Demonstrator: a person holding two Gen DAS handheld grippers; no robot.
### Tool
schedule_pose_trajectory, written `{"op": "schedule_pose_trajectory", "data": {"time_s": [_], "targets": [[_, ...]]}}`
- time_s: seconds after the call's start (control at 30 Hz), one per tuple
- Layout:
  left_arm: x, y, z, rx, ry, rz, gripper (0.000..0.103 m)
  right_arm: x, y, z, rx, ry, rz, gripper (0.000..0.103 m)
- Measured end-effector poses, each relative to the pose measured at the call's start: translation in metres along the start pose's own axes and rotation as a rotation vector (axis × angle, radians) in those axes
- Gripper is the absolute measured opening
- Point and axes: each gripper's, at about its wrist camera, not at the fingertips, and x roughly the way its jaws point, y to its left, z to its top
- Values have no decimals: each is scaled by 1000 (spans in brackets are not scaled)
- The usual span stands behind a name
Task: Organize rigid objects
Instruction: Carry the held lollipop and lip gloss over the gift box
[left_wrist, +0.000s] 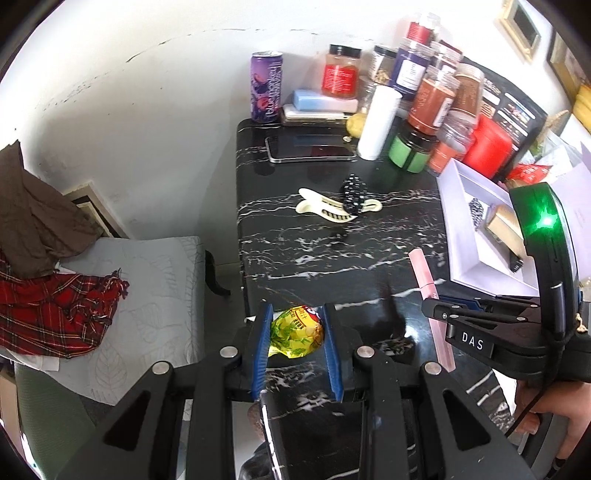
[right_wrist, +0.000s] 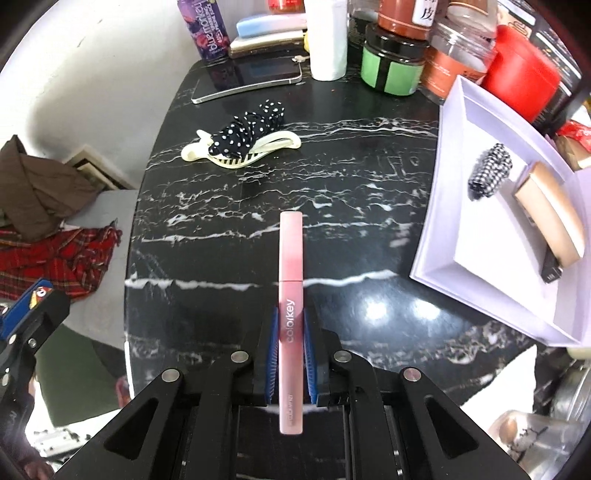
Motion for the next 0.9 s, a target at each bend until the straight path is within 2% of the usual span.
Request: {"op": "schedule_pose_trajectory", "data": {"time_s": [0.43,0.9], "targets": [[-17,-39,-10,109,7,-72,27,-35,-16,-33,56,-26,-11,13],[-23,-96,-19,267,35,-199,27,-73,-52,-80,190,-47,-70,13]]}}
